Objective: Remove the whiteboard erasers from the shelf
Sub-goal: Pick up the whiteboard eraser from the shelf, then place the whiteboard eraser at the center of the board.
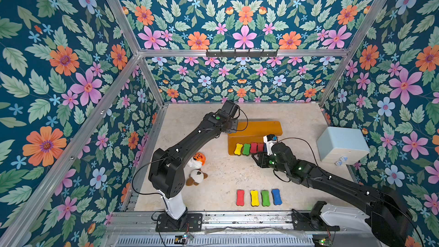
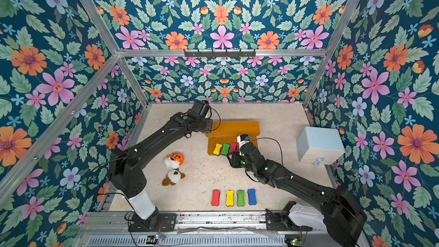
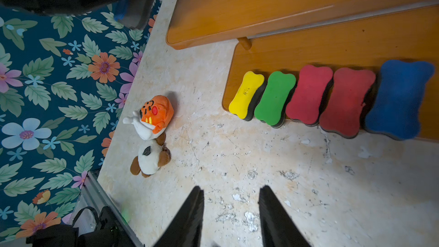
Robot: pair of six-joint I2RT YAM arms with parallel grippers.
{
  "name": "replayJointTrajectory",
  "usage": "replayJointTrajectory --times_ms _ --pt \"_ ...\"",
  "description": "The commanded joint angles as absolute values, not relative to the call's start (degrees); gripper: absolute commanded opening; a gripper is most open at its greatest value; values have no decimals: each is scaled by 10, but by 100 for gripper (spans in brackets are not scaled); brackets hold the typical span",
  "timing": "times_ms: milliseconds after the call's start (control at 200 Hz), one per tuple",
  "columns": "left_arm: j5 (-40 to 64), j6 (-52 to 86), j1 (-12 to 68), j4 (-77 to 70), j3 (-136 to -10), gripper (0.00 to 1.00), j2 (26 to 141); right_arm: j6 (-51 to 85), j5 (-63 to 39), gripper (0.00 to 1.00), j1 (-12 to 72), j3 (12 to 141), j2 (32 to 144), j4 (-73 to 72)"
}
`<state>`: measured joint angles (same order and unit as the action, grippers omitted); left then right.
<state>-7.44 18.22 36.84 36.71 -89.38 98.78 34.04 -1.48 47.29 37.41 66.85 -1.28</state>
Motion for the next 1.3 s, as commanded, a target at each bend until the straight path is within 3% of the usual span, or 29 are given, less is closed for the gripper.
replayJointTrajectory --times_ms 0,305,780,1300 --pt "-65 214 368 358 -866 1 961 346 -2 43 473 369 661 -29" --pt "-67 264 381 336 -764 0 871 353 8 43 472 354 645 -53" --pt "-105 382 465 310 -551 0 734 354 28 43 472 329 621 -85" --pt "-145 526 644 255 -409 0 766 348 58 43 455 290 572 -117"
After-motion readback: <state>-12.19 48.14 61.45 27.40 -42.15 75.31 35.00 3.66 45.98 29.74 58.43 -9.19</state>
